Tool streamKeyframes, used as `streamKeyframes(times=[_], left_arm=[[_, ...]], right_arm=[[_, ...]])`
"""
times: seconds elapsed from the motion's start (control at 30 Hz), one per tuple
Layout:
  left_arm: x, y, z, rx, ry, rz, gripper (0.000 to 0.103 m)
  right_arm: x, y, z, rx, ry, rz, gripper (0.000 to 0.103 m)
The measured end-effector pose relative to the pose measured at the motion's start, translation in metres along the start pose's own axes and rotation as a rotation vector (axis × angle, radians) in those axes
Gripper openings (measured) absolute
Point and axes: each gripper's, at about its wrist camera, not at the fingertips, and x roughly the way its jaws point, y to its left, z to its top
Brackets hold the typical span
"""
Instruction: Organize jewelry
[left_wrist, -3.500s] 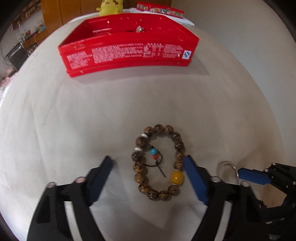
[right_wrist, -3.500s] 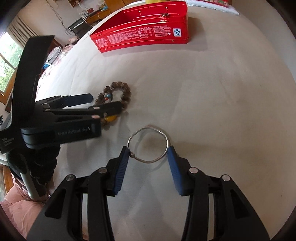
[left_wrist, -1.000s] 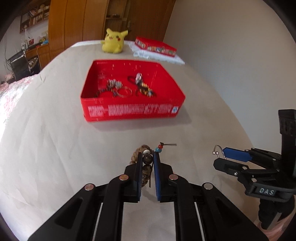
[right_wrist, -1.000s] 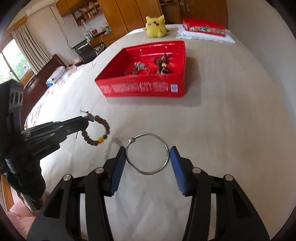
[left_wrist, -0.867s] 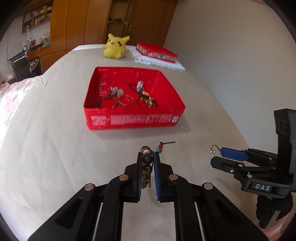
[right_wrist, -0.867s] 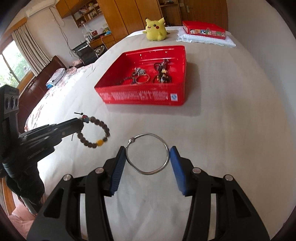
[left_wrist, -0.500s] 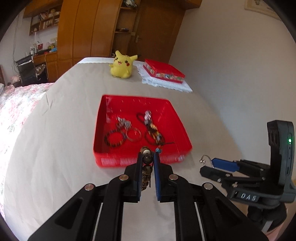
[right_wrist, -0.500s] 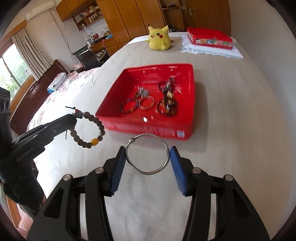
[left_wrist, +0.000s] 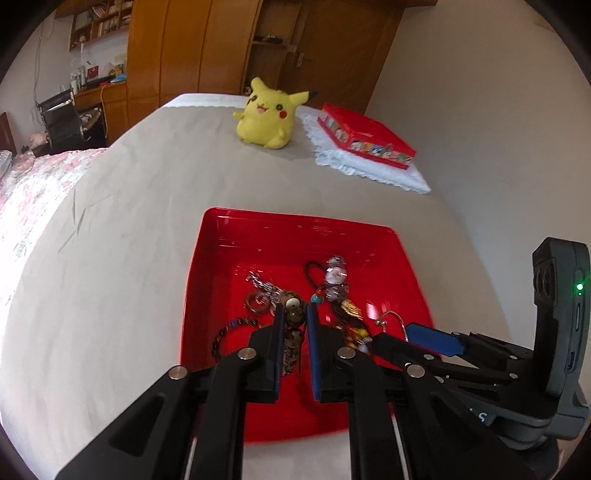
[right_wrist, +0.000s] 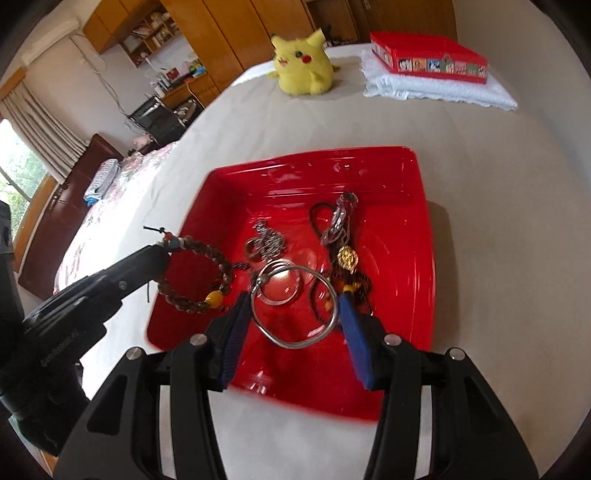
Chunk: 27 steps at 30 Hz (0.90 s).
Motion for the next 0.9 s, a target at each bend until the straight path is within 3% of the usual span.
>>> streamKeyframes(times=[0.23, 0.6, 0.67, 0.73, 0.83, 0.9], left_arm=[[0.030, 0.005, 0.004, 0.001, 0.040, 0.021, 0.011], [0.052, 0.018, 0.009, -0.026, 0.080, 0.024, 0.011], [0.054, 0.023, 0.008, -0.042, 0.092, 0.021, 0.023], [0.052, 0.027, 0.007, -0.048, 0.096, 0.008, 0.037], [0.036, 0.027, 0.001, -0.034, 0.063, 0.004, 0.041], [0.026, 0.025, -0.004, -0.027, 0.045, 0.003, 0.052]], right_arm=[[0.033, -0.001, 0.015, 0.000, 0.025, -0.017, 0.048], [0.051, 0.006, 0.021, -0.024, 0.048, -0.055, 0.051], [0.053, 0.006, 0.022, -0.030, 0.047, -0.069, 0.059], [0.047, 0.003, 0.020, -0.024, 0.030, -0.074, 0.059], [0.031, -0.003, 0.015, -0.011, -0.014, -0.066, 0.059], [0.018, -0.003, 0.011, -0.018, -0.045, -0.064, 0.059]])
